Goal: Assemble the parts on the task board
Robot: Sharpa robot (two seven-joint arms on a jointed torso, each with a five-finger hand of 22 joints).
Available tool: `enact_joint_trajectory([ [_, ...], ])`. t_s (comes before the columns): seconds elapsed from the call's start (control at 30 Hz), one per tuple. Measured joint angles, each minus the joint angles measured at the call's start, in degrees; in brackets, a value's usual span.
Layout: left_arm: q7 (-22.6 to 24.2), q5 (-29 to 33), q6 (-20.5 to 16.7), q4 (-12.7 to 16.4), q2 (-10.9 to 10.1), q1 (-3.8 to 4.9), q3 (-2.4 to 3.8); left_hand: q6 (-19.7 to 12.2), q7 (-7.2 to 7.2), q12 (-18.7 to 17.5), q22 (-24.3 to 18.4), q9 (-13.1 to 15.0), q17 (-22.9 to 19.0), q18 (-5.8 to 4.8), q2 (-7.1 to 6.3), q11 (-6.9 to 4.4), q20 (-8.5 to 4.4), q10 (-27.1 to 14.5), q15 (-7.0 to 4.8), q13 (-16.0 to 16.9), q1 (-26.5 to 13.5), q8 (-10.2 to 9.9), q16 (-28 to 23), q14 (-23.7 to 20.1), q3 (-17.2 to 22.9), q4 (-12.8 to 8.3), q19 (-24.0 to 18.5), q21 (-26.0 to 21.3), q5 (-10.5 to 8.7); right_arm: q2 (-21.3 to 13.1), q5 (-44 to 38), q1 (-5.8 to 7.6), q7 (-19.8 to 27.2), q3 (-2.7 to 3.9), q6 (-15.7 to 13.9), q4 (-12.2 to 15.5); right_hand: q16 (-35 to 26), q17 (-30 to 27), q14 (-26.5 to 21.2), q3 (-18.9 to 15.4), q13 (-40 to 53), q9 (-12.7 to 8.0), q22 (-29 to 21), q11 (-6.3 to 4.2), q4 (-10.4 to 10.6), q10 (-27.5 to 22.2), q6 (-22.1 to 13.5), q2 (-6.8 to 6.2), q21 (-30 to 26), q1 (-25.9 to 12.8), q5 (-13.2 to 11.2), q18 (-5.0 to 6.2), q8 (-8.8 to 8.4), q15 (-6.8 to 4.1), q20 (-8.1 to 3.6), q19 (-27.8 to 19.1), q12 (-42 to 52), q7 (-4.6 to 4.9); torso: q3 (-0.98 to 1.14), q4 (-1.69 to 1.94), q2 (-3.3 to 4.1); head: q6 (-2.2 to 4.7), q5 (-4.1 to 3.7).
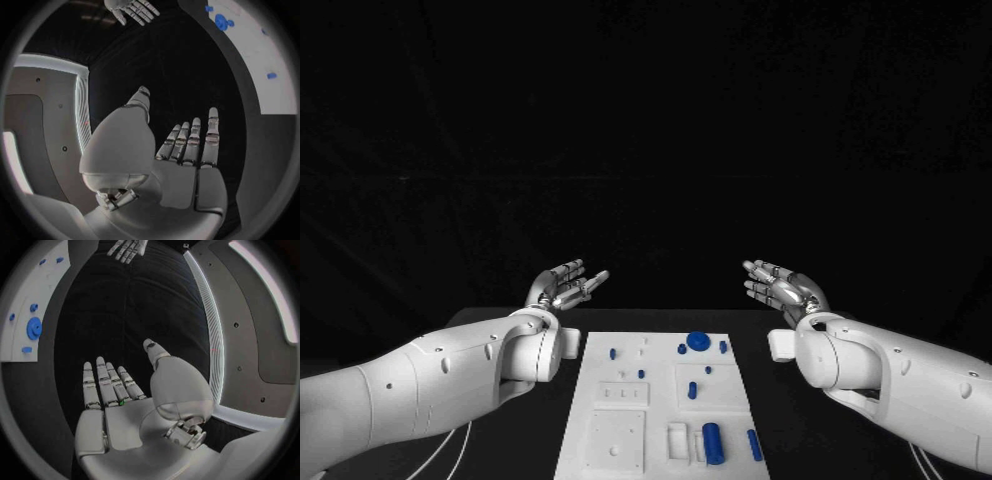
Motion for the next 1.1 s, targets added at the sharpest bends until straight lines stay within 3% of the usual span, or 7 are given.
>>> enact_joint_trajectory([
  [0.2, -2.86, 0.42, 3.5, -5.35, 1.79, 2.82, -2.3, 1.13, 0.29, 0.25, 0.15, 0.08, 0.1, 0.9, -0.4, 0.35, 0.38, 1.16, 0.26, 0.08, 2.4, 0.0, 0.41, 1.29, 0.14, 0.57, 1.41, 0.0, 0.22, 0.86, -2.28, 1.12, -5.64, 0.93, 8.36, -5.27, 0.0, 0.09, 1.54, 0.37, 0.06, 0.13, 0.1, 0.39, -0.89, 1.23, 1.37, -0.31, 0.22, 2.53, 0.0, 0.0, 0.0, 0.31, -0.14, 1.33, 0.22, 0.28, -0.01, -0.02, -0.02, 0.03, 0.03],
  [0.47, -4.66, 0.7, 5.97, -5.47, 1.56, 3.38, -2.71, 3.15, 1.25, 0.24, 0.23, 0.2, 0.21, 0.89, 0.3, 0.83, 0.29, 3.36, 0.39, 0.17, 3.1, 0.18, 0.41, 4.14, 0.26, 0.45, 2.38, 0.46, 0.21, 1.64, -7.94, 1.51, -9.37, 1.19, 13.53, -8.63, 0.26, 0.34, 7.27, 0.46, 0.3, 0.37, 0.42, 0.58, -4.04, 5.75, 6.36, -0.94, 0.77, 6.03, 0.0, -1.41, 0.27, 0.85, -1.75, 6.46, 0.46, 0.63, -0.03, 0.01, -0.03, -0.47, 0.41],
  [0.57, -4.91, 0.73, 6.81, -4.98, 1.05, 3.38, -2.73, 10.31, 2.58, 0.67, 0.55, 0.51, 0.64, 0.88, 3.96, 1.98, -0.64, 10.9, 1.36, 0.53, 2.6, 0.4, 0.89, 13.98, 1.35, -4.8, 4.88, 1.89, 1.16, 1.97, -15.15, 1.5, -9.77, 1.16, 13.56, -9.54, 0.61, 0.55, 12.34, 0.95, 0.53, 0.59, 0.78, 0.27, -5.7, 11.07, 11.07, -1.13, 1.79, 6.96, 0.47, -1.42, 0.63, 0.41, -3.01, 11.61, 0.5, 0.84, -0.05, 0.04, -0.04, -1.16, 0.7],
  [0.63, -5.01, 0.73, 7.32, -4.57, 0.72, 3.38, -2.73, 14.97, 2.89, 0.67, 0.83, 0.69, 0.78, 0.88, 6.2, 2.31, -2.2, 17.15, 1.59, 0.76, 2.74, 0.81, 1.19, 19.0, 1.36, -8.54, 6.44, 3.08, 2.05, 2.34, -19.83, 1.49, -9.9, 1.16, 13.55, -9.98, 0.61, 0.71, 15.82, 1.63, 0.7, 0.74, 0.94, -0.18, -6.56, 14.89, 14.68, -1.45, 2.52, 7.27, 0.76, -1.91, 0.64, -0.32, -3.98, 15.27, 0.83, 0.7, -0.1, 0.05, -0.03, -1.55, 0.87],
  [0.67, -5.06, 0.7, 7.6, -4.31, 0.5, 3.38, -2.73, 20.33, 3.14, 0.91, 1.4, 0.97, 1.01, -0.84, 7.86, 2.44, -4.76, 23.43, 1.88, 0.98, 3.09, 1.07, 1.85, 23.43, 1.12, -11.07, 9.0, 4.73, 2.96, 2.58, -22.27, 1.49, -9.93, 1.16, 13.55, -10.2, 0.95, 0.86, 18.22, 2.16, 0.76, 0.84, 1.11, -0.54, -7.09, 17.14, 17.06, -1.65, 3.13, 7.48, 1.15, -2.28, 0.91, -0.88, -4.72, 17.75, 0.83, 0.58, -0.12, 0.07, -0.01, -1.78, 0.94],
  [0.83, -5.22, 0.38, 10.11, -1.92, -1.17, 3.7, -2.73, 30.13, 3.07, 1.22, 3.62, 1.34, 1.48, -4.52, 10.76, 1.53, -10.55, 32.26, -1.24, 1.02, 4.7, 1.5, 3.52, 33.15, 1.95, -15.56, 15.2, 10.03, 4.23, 3.76, -35.51, 1.5, -9.96, 1.18, 13.81, -11.14, 2.45, 2.06, 29.25, 4.55, 0.92, 1.21, 2.02, -2.22, -9.48, 24.38, 25.23, -2.11, 6.73, 7.93, 2.23, -2.29, 1.29, -4.27, -8.36, 28.68, 1.06, -0.09, -0.29, 0.23, 0.22, -2.72, 1.15],
  [1.1, -5.11, -0.84, 13.71, 4.14, -4.26, 5.03, -2.72, 30.49, 3.07, 1.22, 5.85, 1.33, 1.44, -5.79, 10.65, 1.23, -12.01, 33.16, -1.94, 1.01, 3.74, 1.5, 3.29, 34.49, 2.43, -16.98, 13.75, 13.77, 4.22, 5.91, -55.02, 1.57, -9.83, 1.2, 15.58, -12.31, 8.94, 8.66, 41.92, 6.01, 1.01, 1.33, 4.73, -4.53, -12.26, 30.92, 32.26, -2.41, 13.57, 8.23, 2.89, -2.29, 1.29, -8.57, -13.3, 42.62, 1.06, -1.13, -0.8, 1.16, 1.55, -3.31, 0.35],
])
